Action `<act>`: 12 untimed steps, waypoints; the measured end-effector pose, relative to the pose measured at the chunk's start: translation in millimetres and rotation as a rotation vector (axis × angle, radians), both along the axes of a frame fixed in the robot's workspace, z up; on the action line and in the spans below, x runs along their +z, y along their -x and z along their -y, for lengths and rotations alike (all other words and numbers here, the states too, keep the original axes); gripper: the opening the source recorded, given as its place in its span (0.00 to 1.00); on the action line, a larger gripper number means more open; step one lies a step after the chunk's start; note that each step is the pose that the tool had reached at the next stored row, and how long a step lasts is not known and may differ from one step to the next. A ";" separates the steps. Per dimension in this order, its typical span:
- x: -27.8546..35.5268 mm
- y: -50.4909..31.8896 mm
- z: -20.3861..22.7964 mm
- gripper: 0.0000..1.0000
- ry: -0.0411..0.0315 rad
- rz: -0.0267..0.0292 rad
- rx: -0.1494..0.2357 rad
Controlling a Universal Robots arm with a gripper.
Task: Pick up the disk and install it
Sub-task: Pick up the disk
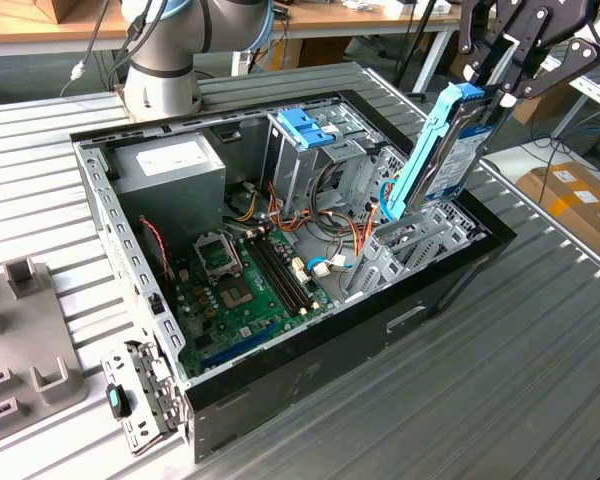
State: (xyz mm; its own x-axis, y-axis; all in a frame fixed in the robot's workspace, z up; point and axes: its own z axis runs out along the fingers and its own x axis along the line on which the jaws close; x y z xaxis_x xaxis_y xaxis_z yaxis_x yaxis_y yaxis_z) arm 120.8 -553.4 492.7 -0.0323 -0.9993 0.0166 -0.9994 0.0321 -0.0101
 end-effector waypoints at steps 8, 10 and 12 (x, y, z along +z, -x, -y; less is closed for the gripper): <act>-3.8 2.6 7.9 0.35 0.0000 0.0000 -0.014; -6.0 5.4 8.9 0.35 -0.0002 0.0000 -0.014; -8.0 6.0 9.4 0.35 0.0000 0.0000 -0.012</act>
State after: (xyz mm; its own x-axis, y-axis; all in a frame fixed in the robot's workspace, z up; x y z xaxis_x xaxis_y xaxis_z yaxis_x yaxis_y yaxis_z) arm 114.8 -562.7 484.6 -0.0443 -0.9989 0.0166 -0.9990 0.0442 -0.0100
